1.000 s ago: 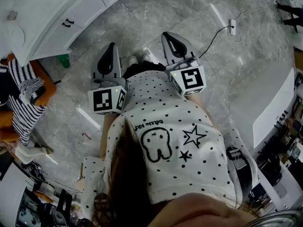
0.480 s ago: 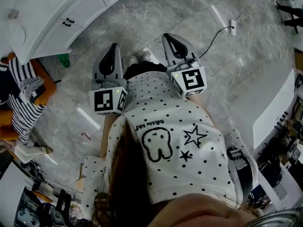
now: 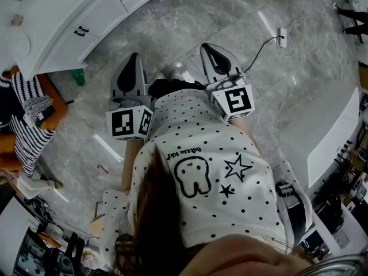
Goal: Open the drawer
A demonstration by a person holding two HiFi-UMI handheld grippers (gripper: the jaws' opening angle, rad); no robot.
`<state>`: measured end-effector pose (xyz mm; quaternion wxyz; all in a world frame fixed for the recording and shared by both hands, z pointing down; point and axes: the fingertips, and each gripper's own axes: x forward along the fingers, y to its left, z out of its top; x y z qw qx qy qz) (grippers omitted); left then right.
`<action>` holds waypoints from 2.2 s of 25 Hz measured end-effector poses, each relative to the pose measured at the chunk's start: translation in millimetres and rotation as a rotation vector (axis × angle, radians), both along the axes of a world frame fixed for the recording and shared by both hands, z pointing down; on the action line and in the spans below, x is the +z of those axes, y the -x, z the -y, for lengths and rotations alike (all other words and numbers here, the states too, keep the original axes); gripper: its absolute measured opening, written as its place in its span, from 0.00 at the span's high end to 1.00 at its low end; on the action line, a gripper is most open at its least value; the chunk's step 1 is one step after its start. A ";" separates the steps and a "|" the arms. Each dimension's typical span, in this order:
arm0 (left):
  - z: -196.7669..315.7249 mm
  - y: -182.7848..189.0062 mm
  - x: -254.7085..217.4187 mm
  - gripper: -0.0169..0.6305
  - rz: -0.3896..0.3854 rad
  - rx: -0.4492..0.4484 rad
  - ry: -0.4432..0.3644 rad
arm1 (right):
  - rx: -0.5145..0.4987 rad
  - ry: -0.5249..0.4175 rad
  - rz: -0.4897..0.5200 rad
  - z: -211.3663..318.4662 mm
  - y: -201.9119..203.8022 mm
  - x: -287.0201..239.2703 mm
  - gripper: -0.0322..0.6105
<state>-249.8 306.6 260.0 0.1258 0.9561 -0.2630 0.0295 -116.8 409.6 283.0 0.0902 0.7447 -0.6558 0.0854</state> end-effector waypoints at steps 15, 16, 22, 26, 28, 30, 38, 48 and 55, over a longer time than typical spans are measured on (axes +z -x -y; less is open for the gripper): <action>22.4 -38.7 6.6 0.97 0.019 -0.033 0.020 | 0.030 0.029 0.061 -2.1 -48.2 18.0 0.93; 27.2 -42.0 8.1 0.97 0.022 -0.033 0.026 | 0.027 0.036 0.067 2.8 -50.3 20.4 0.93; 72.5 -67.4 16.9 0.97 0.037 -0.036 0.065 | 0.015 0.063 0.097 50.7 -72.1 29.1 0.93; 113.0 -86.6 18.7 0.97 0.031 -0.043 0.082 | 0.002 0.046 0.112 99.8 -90.1 24.8 0.93; 132.9 -95.6 16.8 0.97 0.025 -0.034 0.081 | -0.007 0.036 0.110 125.6 -96.0 21.5 0.93; 152.5 -102.3 14.3 0.97 0.025 -0.025 0.076 | -0.012 0.028 0.113 148.2 -99.8 19.1 0.93; 226.6 -121.3 14.1 0.97 0.016 -0.010 0.065 | 0.013 0.015 0.115 215.6 -120.5 22.7 0.93; 260.2 -129.7 20.9 0.97 0.008 0.013 0.097 | 0.005 0.009 0.115 260.4 -120.7 24.9 0.93; 278.8 -119.2 15.2 0.97 -0.023 -0.034 0.106 | -0.018 0.021 0.086 278.9 -123.3 16.4 0.93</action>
